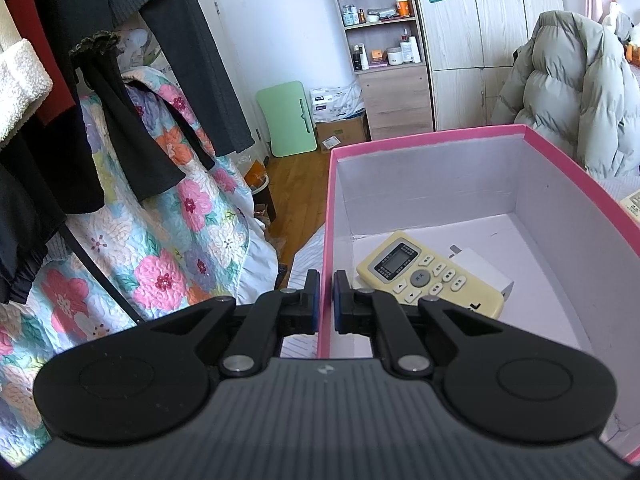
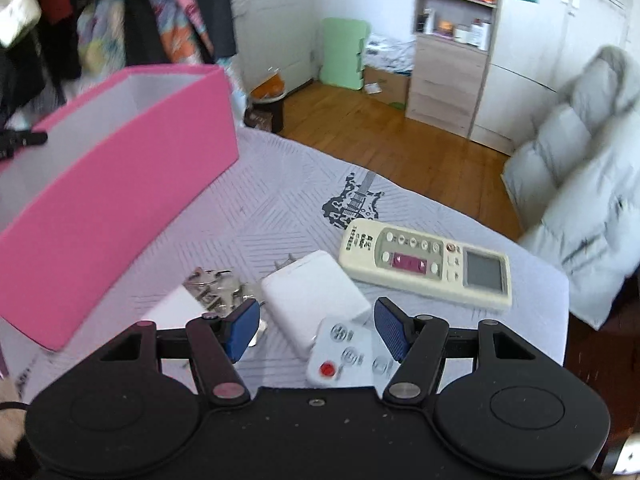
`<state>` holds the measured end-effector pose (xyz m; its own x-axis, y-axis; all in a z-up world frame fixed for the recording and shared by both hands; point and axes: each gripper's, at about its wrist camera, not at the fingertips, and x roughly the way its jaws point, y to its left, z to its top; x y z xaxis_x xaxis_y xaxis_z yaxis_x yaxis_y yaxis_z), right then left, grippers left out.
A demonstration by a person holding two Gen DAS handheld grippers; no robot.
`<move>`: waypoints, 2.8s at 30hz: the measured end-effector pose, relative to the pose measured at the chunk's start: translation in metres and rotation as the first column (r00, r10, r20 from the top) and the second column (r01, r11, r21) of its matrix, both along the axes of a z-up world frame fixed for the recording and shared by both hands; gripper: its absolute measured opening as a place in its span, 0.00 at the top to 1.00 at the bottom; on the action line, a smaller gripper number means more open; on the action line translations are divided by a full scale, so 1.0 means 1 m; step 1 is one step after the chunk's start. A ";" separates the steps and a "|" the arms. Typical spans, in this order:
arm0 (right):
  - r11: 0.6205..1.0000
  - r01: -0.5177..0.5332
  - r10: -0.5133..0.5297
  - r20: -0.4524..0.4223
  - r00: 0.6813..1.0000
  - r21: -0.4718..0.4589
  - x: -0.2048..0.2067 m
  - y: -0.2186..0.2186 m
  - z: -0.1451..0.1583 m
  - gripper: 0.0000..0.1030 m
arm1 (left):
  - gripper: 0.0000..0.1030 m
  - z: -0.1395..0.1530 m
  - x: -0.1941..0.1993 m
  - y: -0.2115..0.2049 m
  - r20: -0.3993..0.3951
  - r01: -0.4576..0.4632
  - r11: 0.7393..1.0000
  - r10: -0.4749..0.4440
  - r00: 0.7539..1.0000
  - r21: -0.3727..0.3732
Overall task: Organize rigid objects
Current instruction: 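Open the right gripper and move it back over the table items, then grasp the white charger cube with the right gripper, then lower the white charger into the pink box and open the right gripper, then move the right gripper back and grasp the small white charger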
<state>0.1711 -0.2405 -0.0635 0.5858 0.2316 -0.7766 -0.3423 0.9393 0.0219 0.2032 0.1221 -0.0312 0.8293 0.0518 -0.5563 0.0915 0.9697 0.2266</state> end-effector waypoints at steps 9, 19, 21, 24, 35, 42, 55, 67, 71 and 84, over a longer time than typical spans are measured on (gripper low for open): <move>0.990 -0.117 0.115 -0.034 0.993 -0.076 0.018 0.013 -0.023 0.30 | 0.95 0.001 0.000 0.002 0.000 -0.004 1.000 0.004 1.000 -0.015; 0.999 0.032 -0.032 -0.026 0.999 0.022 -0.009 0.017 -0.015 0.38 | 0.94 0.001 0.002 0.001 -0.007 -0.004 1.000 0.004 1.000 -0.014; 1.000 0.015 -0.015 -0.035 0.999 0.009 -0.010 0.019 -0.016 0.38 | 0.94 0.001 0.003 0.001 -0.008 -0.002 1.000 0.002 1.000 -0.012; 1.000 -0.019 0.018 -0.055 0.998 -0.009 -0.004 0.024 -0.019 0.36 | 0.94 0.000 0.002 0.001 -0.007 -0.007 1.000 0.007 1.000 -0.013; 0.994 0.052 -0.060 0.077 0.995 0.101 -0.014 0.023 0.004 0.42 | 0.94 0.000 0.002 0.001 -0.008 -0.008 1.000 0.008 1.000 -0.015; 0.989 -0.048 0.016 0.225 0.974 0.137 -0.043 0.043 0.057 0.42 | 0.94 0.000 0.001 0.002 -0.007 -0.009 1.000 0.009 1.000 -0.018; 0.877 -0.480 0.476 0.154 0.866 -0.013 -0.022 0.165 0.102 0.42 | 0.94 0.001 0.000 0.003 0.000 -0.004 1.000 0.004 1.000 -0.008; 0.860 -0.442 0.418 -0.145 0.897 -0.253 0.039 0.240 0.041 0.42 | 0.95 0.000 -0.002 0.004 0.010 0.006 1.000 -0.006 1.000 -0.017; 0.825 -0.430 0.412 -0.131 0.902 -0.367 0.030 0.244 0.030 0.42 | 0.94 0.000 -0.002 0.004 0.012 0.015 1.000 -0.015 1.000 -0.014; 0.953 -0.243 0.271 0.153 0.950 -0.180 -0.009 0.173 0.094 0.32 | 0.94 0.000 -0.001 0.003 0.013 0.015 1.000 -0.015 1.000 -0.016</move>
<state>0.1625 -0.0676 0.0308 0.6520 0.2755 -0.7064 -0.5575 0.8056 -0.2004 0.2019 0.1248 -0.0313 0.8371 0.0307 -0.5462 0.1029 0.9718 0.2123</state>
